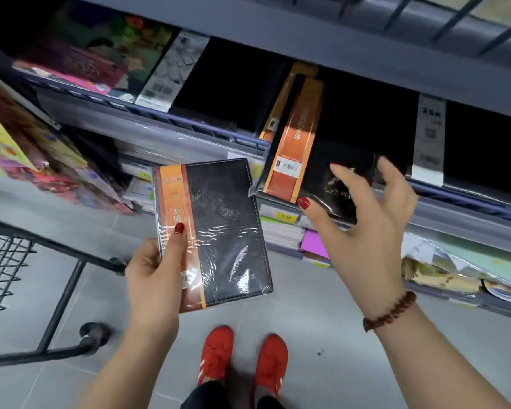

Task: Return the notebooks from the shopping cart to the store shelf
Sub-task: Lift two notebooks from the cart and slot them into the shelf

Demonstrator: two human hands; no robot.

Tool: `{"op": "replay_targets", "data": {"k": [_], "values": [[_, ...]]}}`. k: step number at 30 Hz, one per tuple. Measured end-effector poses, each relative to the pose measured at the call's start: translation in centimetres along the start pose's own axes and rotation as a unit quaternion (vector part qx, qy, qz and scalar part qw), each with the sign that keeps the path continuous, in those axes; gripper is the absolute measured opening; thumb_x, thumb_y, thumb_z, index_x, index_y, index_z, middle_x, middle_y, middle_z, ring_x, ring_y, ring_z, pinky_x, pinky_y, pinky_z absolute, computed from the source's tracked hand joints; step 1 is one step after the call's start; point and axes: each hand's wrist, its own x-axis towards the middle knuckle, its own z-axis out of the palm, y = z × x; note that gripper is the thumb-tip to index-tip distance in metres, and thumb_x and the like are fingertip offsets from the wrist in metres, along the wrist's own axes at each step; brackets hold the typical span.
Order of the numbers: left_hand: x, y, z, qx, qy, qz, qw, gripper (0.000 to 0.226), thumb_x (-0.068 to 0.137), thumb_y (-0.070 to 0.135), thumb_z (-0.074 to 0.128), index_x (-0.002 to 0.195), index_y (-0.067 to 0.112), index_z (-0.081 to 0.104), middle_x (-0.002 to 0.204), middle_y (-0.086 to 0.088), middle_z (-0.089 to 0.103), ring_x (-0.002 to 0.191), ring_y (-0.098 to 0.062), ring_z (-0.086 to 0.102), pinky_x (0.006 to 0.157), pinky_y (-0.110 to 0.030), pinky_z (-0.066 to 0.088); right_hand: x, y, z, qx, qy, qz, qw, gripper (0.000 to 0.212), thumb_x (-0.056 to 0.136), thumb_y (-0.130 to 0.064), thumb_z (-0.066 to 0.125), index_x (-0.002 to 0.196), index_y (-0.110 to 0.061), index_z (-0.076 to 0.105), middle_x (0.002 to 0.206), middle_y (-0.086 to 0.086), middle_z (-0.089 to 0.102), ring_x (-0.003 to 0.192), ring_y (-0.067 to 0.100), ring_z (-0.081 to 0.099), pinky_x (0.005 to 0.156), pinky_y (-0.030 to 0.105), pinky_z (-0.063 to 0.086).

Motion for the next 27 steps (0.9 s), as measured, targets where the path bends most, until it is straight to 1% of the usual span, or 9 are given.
{"op": "replay_targets", "data": {"k": [3, 5, 7, 10, 15, 20, 22, 25, 27], "values": [[0.0, 0.1, 0.1, -0.007, -0.001, -0.003, 1.0, 0.051, 0.087, 0.04, 0.062, 0.087, -0.009, 0.05, 0.075, -0.008, 0.047, 0.062, -0.022, 0.039, 0.042, -0.024, 0.038, 1.5, 0.5, 0.7, -0.068, 0.013, -0.068, 0.995, 0.046, 0.085, -0.046, 0.056, 0.123, -0.02, 0.062, 0.138, 0.014, 0.046, 0.131, 0.033, 0.037, 0.109, 0.049, 0.031], [0.1, 0.2, 0.2, -0.009, -0.005, -0.003, 1.0, 0.054, 0.085, 0.043, 0.063, 0.087, -0.009, 0.049, 0.075, -0.008, 0.047, 0.065, -0.024, 0.039, 0.05, -0.031, 0.037, 3.0, 0.1, 0.9, -0.073, 0.012, -0.076, 0.994, 0.046, 0.088, -0.044, 0.053, 0.123, -0.016, 0.062, 0.131, 0.013, 0.054, 0.125, 0.032, 0.044, 0.106, 0.045, 0.035], [0.1, 0.4, 0.3, -0.01, -0.002, -0.001, 1.0, 0.051, 0.086, 0.04, 0.062, 0.085, -0.008, 0.049, 0.073, -0.009, 0.045, 0.064, -0.023, 0.037, 0.047, -0.027, 0.036, 4.6, -0.4, 1.2, -0.086, 0.009, -0.065, 0.994, 0.046, 0.09, -0.045, 0.052, 0.124, -0.016, 0.061, 0.127, 0.012, 0.056, 0.119, 0.031, 0.047, 0.102, 0.038, 0.038], [0.0, 0.6, 0.3, -0.015, -0.012, 0.006, 1.0, 0.048, 0.086, 0.041, 0.063, 0.082, -0.005, 0.05, 0.07, -0.012, 0.042, 0.064, -0.024, 0.035, 0.052, -0.028, 0.032, 7.1, -0.7, 1.7, -0.117, -0.015, -0.038, 0.992, 0.046, 0.09, -0.047, 0.051, 0.127, -0.022, 0.058, 0.135, 0.007, 0.052, 0.117, 0.031, 0.05, 0.106, 0.037, 0.035], [-0.4, 0.9, 0.3, -0.021, -0.007, -0.002, 1.0, 0.048, 0.086, 0.041, 0.064, 0.079, -0.005, 0.051, 0.07, -0.011, 0.043, 0.065, -0.024, 0.036, 0.054, -0.03, 0.034, 8.6, -0.2, 2.2, -0.07, -0.021, -0.029, 0.997, 0.035, 0.092, -0.032, 0.052, 0.123, -0.019, 0.062, 0.137, 0.001, 0.052, 0.12, 0.014, 0.053, 0.107, 0.031, 0.036], [-0.8, 1.0, 0.3, -0.019, -0.004, -0.011, 1.0, 0.047, 0.084, 0.043, 0.064, 0.079, -0.002, 0.05, 0.075, -0.009, 0.041, 0.066, -0.023, 0.033, 0.049, -0.024, 0.034, 7.2, 0.4, 2.2, -0.086, -0.011, -0.077, 0.993, 0.031, 0.092, -0.023, 0.047, 0.111, -0.013, 0.069, 0.128, 0.013, 0.06, 0.109, 0.024, 0.062, 0.108, 0.045, 0.036], [-1.1, 1.2, 0.4, -0.029, 0.0, -0.008, 1.0, 0.047, 0.084, 0.044, 0.064, 0.078, -0.001, 0.049, 0.075, -0.009, 0.04, 0.067, -0.023, 0.032, 0.049, -0.024, 0.033, 7.1, 0.6, 2.2, -0.086, -0.012, -0.075, 0.993, 0.03, 0.092, -0.023, 0.047, 0.109, -0.015, 0.07, 0.129, 0.012, 0.059, 0.106, 0.026, 0.063, 0.109, 0.043, 0.034], [-1.3, 1.8, 0.8, -0.049, -0.009, 0.004, 0.999, 0.053, 0.082, 0.046, 0.065, 0.077, -0.003, 0.047, 0.076, -0.008, 0.04, 0.069, -0.024, 0.032, 0.061, -0.036, 0.03, 7.1, 0.6, 2.0, -0.088, -0.021, -0.068, 0.994, 0.029, 0.093, -0.025, 0.048, 0.114, -0.019, 0.068, 0.133, 0.009, 0.057, 0.097, 0.028, 0.064, 0.109, 0.04, 0.033], [-1.3, 2.2, 1.0, -0.055, -0.012, 0.016, 0.998, 0.059, 0.077, 0.05, 0.065, 0.079, -0.006, 0.045, 0.077, -0.007, 0.04, 0.069, -0.025, 0.03, 0.064, -0.039, 0.027, 7.1, 0.7, 1.6, -0.073, -0.041, -0.057, 0.995, 0.031, 0.093, -0.025, 0.05, 0.12, -0.019, 0.064, 0.135, 0.007, 0.055, 0.108, 0.027, 0.059, 0.107, 0.034, 0.035]]}}
